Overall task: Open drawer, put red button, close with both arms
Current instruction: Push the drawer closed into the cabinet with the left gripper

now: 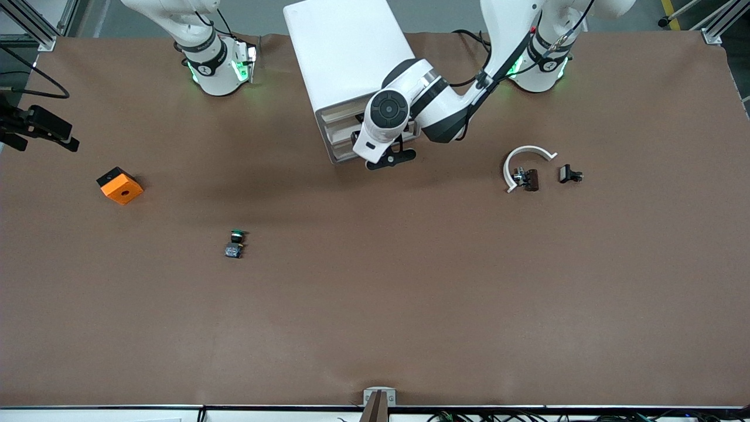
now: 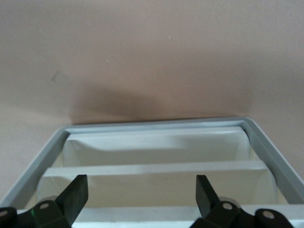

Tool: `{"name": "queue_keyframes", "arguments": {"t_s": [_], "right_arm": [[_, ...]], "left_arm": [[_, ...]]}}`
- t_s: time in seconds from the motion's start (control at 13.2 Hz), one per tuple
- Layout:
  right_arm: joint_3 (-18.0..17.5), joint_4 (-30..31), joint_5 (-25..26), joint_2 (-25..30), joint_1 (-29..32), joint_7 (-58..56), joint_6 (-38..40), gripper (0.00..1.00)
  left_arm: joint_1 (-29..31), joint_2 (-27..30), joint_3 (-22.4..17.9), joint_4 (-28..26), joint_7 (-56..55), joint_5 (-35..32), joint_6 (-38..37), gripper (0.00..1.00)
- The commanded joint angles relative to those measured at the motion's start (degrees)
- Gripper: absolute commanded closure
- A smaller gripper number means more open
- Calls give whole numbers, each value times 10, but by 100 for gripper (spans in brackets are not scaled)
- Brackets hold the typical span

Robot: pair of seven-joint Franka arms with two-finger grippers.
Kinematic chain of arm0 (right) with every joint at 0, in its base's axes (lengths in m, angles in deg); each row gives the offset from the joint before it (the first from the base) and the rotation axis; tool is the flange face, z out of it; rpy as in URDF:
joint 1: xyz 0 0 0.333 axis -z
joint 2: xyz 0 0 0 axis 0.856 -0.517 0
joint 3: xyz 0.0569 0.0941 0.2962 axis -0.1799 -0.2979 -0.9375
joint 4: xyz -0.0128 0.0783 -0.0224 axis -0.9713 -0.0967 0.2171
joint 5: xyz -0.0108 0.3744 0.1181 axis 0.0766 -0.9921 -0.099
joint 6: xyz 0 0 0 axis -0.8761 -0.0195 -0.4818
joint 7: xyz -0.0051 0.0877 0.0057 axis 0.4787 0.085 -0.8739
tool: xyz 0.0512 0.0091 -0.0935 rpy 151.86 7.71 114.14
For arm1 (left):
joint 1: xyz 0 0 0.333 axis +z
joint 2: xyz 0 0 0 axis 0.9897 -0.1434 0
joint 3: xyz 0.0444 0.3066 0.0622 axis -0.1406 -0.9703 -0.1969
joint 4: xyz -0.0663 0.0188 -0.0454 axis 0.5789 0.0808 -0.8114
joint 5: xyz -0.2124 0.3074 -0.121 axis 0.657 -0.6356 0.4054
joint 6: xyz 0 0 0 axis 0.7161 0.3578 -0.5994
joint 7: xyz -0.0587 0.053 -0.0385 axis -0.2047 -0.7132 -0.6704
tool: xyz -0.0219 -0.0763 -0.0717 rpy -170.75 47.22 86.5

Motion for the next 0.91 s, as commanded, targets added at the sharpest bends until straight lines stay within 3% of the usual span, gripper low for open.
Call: {"name": "queue_keyframes", "arguments": {"t_s": [0.0, 0.46, 0.68, 0.84], "right_arm": [[-10, -6, 5, 3, 13, -2, 8, 0], [-10, -15, 6, 2, 13, 0, 9, 0], [-13, -24, 6, 3, 12, -1, 29, 0], [-12, -25, 6, 2, 12, -1, 28, 0]], "left_arm": [[-13, 9, 4, -9, -9, 24, 1, 0], [-10, 4, -3, 16, -25, 19, 2, 0], [24, 5, -40, 52, -18, 2, 1, 0], [61, 12, -50, 64, -18, -47, 0, 0]]}}
